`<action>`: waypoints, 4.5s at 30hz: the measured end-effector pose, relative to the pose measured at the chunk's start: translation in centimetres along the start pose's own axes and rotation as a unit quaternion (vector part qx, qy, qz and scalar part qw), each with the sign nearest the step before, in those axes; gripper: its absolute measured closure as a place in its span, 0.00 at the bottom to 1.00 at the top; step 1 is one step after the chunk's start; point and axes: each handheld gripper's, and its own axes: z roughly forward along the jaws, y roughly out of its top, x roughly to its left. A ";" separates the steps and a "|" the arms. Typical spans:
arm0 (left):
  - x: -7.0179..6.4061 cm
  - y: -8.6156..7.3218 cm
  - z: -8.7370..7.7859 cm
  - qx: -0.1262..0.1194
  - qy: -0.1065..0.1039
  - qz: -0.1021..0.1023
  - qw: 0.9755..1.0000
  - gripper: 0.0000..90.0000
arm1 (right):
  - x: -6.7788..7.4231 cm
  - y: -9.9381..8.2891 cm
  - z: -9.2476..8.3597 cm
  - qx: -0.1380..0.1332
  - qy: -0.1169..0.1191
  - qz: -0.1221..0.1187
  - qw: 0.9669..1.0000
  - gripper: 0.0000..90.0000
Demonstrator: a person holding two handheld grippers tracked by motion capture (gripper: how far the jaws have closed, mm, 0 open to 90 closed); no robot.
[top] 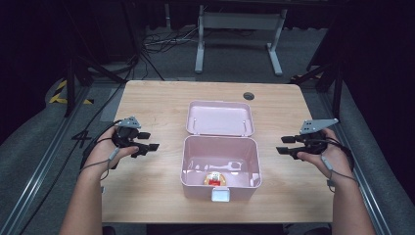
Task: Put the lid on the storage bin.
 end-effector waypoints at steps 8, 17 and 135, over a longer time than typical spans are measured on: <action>-0.6 1.1 -0.8 -0.017 0.000 0.017 1.000 0.38 | 0.0 0.0 0.0 -0.007 -0.004 -0.004 1.000 0.52; -0.3 4.2 -0.9 -0.037 -0.035 -0.005 0.999 0.41 | 0.4 -0.1 0.6 0.005 -0.005 -0.005 1.000 0.51; -0.6 18.0 4.9 -0.100 0.048 -0.024 0.994 0.87 | 1.0 0.4 0.3 -0.035 0.017 0.020 0.999 0.50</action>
